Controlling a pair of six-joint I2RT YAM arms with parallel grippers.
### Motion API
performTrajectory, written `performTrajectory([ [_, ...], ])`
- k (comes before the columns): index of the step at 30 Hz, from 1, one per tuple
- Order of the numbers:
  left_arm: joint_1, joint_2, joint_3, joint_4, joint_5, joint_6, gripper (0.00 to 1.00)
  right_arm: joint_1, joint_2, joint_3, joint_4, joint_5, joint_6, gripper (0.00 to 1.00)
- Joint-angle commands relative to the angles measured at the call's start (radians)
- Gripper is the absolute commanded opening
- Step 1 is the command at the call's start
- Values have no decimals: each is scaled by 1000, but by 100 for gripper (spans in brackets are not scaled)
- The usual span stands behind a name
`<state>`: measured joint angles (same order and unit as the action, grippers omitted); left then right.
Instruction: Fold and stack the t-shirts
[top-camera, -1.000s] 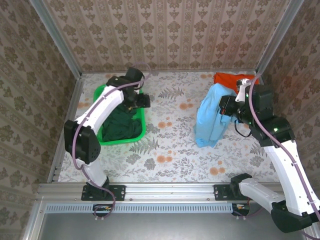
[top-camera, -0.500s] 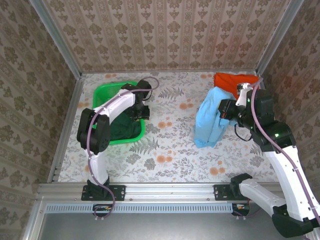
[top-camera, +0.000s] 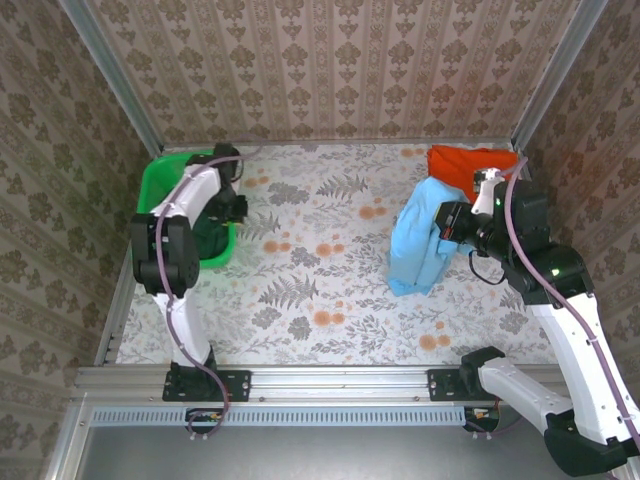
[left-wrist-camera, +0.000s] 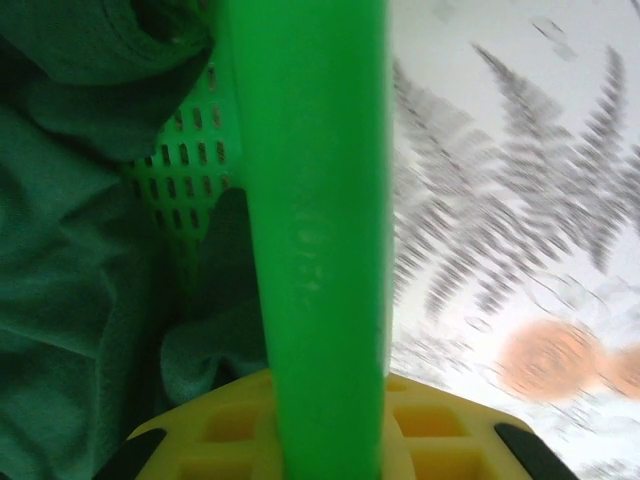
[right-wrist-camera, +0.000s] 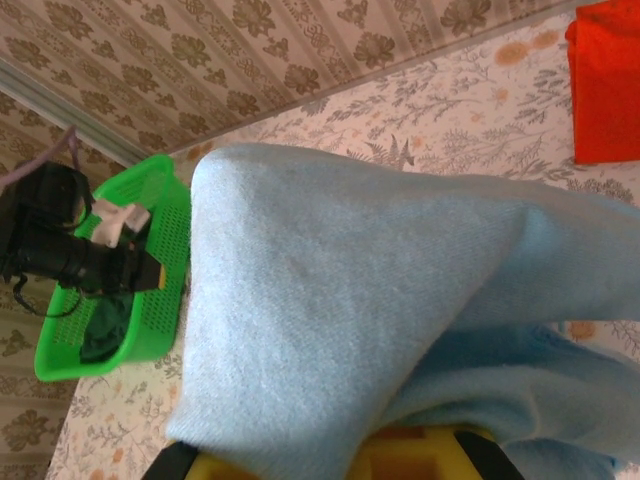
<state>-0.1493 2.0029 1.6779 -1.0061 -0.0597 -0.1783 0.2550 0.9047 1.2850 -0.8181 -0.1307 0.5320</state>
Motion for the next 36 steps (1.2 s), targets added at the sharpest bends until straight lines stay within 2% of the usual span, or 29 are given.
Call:
performTrajectory([
  [1,29,48,113,45,-23,195,0,-4,15,49,-25,-47,38,0],
  [8,71,222,359,18,-8,277,0,18,42,12,0,-110,128,0],
  [19,95,435,656,-66,-86,300,0,113,63,-46,30,-78,219,0],
  [24,98,468,710,-68,-116,301,0,130,69,-53,36,-67,228,0],
  [27,99,488,743,-79,-174,277,1,134,72,-62,50,-67,237,0],
  [33,103,517,792,-105,-221,233,8,143,80,-73,71,-64,243,0],
  [35,105,514,790,-105,-195,232,24,147,85,-76,81,-67,245,0],
  [36,104,512,790,-103,-170,236,27,149,87,-76,86,-67,245,0],
])
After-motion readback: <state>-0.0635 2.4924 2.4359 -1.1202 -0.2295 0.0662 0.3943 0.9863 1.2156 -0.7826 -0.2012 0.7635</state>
